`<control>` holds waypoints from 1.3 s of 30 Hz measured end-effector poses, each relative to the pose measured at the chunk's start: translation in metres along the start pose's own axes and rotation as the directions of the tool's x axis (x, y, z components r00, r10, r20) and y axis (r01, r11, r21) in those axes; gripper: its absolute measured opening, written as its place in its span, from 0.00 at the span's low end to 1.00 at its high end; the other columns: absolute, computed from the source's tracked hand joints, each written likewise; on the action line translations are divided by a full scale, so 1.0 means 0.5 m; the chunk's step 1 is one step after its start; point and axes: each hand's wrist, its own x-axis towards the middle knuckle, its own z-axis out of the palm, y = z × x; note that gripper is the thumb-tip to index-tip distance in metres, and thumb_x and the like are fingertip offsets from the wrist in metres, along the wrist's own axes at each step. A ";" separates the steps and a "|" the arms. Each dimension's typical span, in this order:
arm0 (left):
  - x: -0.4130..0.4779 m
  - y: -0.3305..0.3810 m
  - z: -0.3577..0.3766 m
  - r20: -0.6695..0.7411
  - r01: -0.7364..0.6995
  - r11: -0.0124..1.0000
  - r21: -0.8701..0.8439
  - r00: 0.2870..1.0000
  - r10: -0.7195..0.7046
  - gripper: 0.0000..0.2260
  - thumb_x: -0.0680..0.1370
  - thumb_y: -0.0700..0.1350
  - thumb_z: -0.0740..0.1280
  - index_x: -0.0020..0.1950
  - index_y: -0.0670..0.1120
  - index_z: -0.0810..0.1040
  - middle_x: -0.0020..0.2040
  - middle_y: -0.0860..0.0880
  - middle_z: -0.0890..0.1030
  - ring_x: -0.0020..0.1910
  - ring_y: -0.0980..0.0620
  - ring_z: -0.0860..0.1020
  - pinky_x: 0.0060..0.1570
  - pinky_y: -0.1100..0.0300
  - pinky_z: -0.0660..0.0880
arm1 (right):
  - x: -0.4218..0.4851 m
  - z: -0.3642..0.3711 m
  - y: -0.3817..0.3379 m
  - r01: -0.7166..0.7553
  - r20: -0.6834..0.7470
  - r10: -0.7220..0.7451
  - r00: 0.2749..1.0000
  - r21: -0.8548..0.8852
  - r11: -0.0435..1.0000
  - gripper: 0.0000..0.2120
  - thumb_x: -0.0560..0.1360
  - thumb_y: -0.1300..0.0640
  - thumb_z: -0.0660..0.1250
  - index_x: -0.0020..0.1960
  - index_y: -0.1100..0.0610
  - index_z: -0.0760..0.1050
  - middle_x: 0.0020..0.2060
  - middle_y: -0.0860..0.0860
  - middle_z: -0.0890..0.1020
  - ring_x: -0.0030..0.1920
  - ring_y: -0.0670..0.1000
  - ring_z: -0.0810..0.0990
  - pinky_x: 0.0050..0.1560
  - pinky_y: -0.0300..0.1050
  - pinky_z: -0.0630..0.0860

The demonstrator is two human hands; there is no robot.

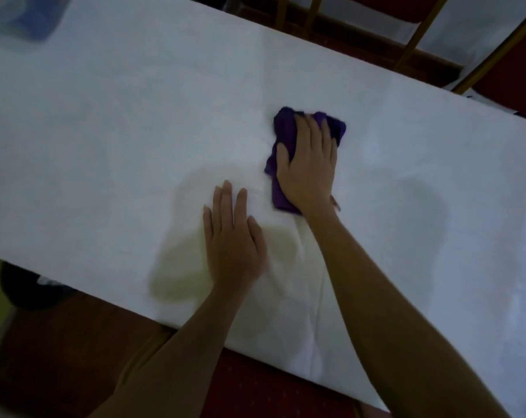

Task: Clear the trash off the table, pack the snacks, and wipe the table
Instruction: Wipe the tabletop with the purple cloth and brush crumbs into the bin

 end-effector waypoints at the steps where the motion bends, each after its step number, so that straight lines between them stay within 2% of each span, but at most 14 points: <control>1: 0.000 0.000 0.002 -0.001 -0.014 1.000 -0.007 1.000 0.014 0.23 0.82 0.45 0.53 0.78 0.44 0.62 0.80 0.44 0.58 0.81 0.48 0.51 0.77 0.45 0.52 | -0.050 -0.005 -0.002 0.002 0.000 -0.002 1.000 0.000 1.000 0.28 0.80 0.46 0.58 0.77 0.56 0.63 0.76 0.53 0.67 0.78 0.58 0.59 0.77 0.57 0.57; 5: 0.000 -0.003 0.006 -0.034 -0.036 0.998 -0.048 0.999 0.034 0.23 0.82 0.43 0.54 0.77 0.42 0.64 0.79 0.41 0.59 0.80 0.44 0.54 0.77 0.43 0.54 | -0.244 -0.033 -0.007 -0.046 0.040 0.046 0.998 -0.004 0.999 0.27 0.80 0.49 0.62 0.76 0.56 0.64 0.76 0.54 0.67 0.78 0.57 0.58 0.78 0.57 0.56; 8: 0.000 -0.009 0.003 -0.072 -0.059 0.992 -0.111 0.996 0.051 0.21 0.82 0.41 0.54 0.76 0.40 0.66 0.78 0.40 0.61 0.79 0.43 0.56 0.76 0.41 0.57 | -0.288 -0.050 -0.001 -0.045 0.090 0.047 0.995 -0.022 0.999 0.28 0.79 0.48 0.63 0.76 0.56 0.63 0.76 0.54 0.67 0.78 0.57 0.59 0.77 0.59 0.57; 12: 0.016 -0.057 -0.009 -0.094 -0.148 0.972 -0.182 0.987 0.132 0.22 0.79 0.37 0.59 0.74 0.41 0.70 0.77 0.40 0.65 0.78 0.43 0.60 0.74 0.40 0.60 | -0.175 -0.037 -0.016 -0.023 0.106 0.028 0.994 -0.049 0.999 0.28 0.79 0.47 0.60 0.76 0.57 0.63 0.75 0.55 0.67 0.77 0.60 0.60 0.76 0.60 0.58; 16: 0.078 -0.191 -0.046 -0.105 0.017 0.997 -0.082 0.994 -0.026 0.24 0.79 0.41 0.58 0.75 0.40 0.68 0.77 0.37 0.65 0.78 0.40 0.60 0.76 0.41 0.56 | -0.006 0.022 -0.101 -0.054 0.103 0.060 0.993 -0.058 0.997 0.31 0.79 0.44 0.58 0.78 0.56 0.60 0.77 0.54 0.64 0.78 0.59 0.57 0.77 0.60 0.54; 19: 0.122 -0.295 -0.075 -0.096 0.007 1.000 0.007 0.995 -0.006 0.22 0.81 0.41 0.55 0.76 0.39 0.65 0.77 0.36 0.63 0.78 0.40 0.59 0.77 0.41 0.54 | -0.013 0.067 -0.198 -0.136 0.072 0.136 0.988 0.003 0.991 0.34 0.77 0.42 0.60 0.78 0.56 0.60 0.77 0.54 0.64 0.78 0.60 0.56 0.77 0.61 0.52; 22: 0.136 -0.346 -0.076 -0.122 -0.070 0.997 0.031 0.990 0.073 0.22 0.84 0.44 0.52 0.77 0.39 0.63 0.77 0.37 0.62 0.79 0.41 0.58 0.76 0.40 0.55 | -0.160 0.087 -0.295 -0.037 0.095 0.034 0.995 0.035 0.999 0.32 0.78 0.44 0.60 0.78 0.56 0.61 0.77 0.54 0.64 0.79 0.59 0.55 0.78 0.59 0.51; 26: 0.136 -0.335 -0.070 -0.150 -0.039 0.999 -0.010 0.988 0.037 0.22 0.83 0.44 0.53 0.78 0.42 0.63 0.79 0.41 0.61 0.80 0.44 0.56 0.77 0.41 0.54 | -0.246 0.104 -0.300 0.043 0.149 -0.044 0.988 0.015 0.999 0.30 0.78 0.44 0.61 0.77 0.54 0.63 0.77 0.52 0.65 0.79 0.56 0.54 0.79 0.57 0.51; 30: 0.143 -0.346 -0.074 -0.126 -0.049 0.999 0.021 0.991 0.051 0.22 0.84 0.44 0.52 0.78 0.42 0.63 0.79 0.41 0.61 0.80 0.44 0.56 0.76 0.40 0.56 | -0.129 0.107 -0.273 0.055 0.093 -0.052 0.994 -0.031 0.998 0.32 0.75 0.41 0.63 0.76 0.53 0.65 0.75 0.52 0.68 0.77 0.58 0.60 0.77 0.56 0.55; 33: 0.140 -0.347 -0.072 -0.129 -0.050 0.998 0.035 0.990 0.055 0.22 0.84 0.44 0.52 0.78 0.43 0.63 0.79 0.41 0.61 0.80 0.44 0.56 0.76 0.41 0.56 | 0.016 0.107 -0.226 -0.009 0.008 0.010 1.000 -0.047 0.999 0.33 0.74 0.40 0.62 0.74 0.56 0.67 0.72 0.54 0.72 0.74 0.61 0.66 0.75 0.57 0.60; 36: 0.144 -0.347 -0.071 -0.118 -0.053 0.998 0.030 0.991 0.056 0.22 0.83 0.44 0.53 0.78 0.43 0.62 0.79 0.42 0.60 0.80 0.45 0.55 0.76 0.42 0.55 | 0.126 0.098 -0.203 -0.113 0.045 0.116 0.992 -0.058 0.992 0.35 0.76 0.38 0.57 0.77 0.55 0.61 0.75 0.53 0.67 0.77 0.59 0.61 0.77 0.58 0.57; 39: 0.141 -0.348 -0.068 -0.099 -0.038 0.999 0.021 0.994 0.040 0.23 0.83 0.45 0.53 0.79 0.44 0.62 0.80 0.42 0.59 0.80 0.45 0.54 0.76 0.42 0.54 | 0.112 0.106 -0.225 -0.182 0.008 0.182 0.983 -0.048 0.982 0.35 0.77 0.40 0.56 0.79 0.56 0.59 0.77 0.54 0.64 0.78 0.59 0.58 0.77 0.59 0.54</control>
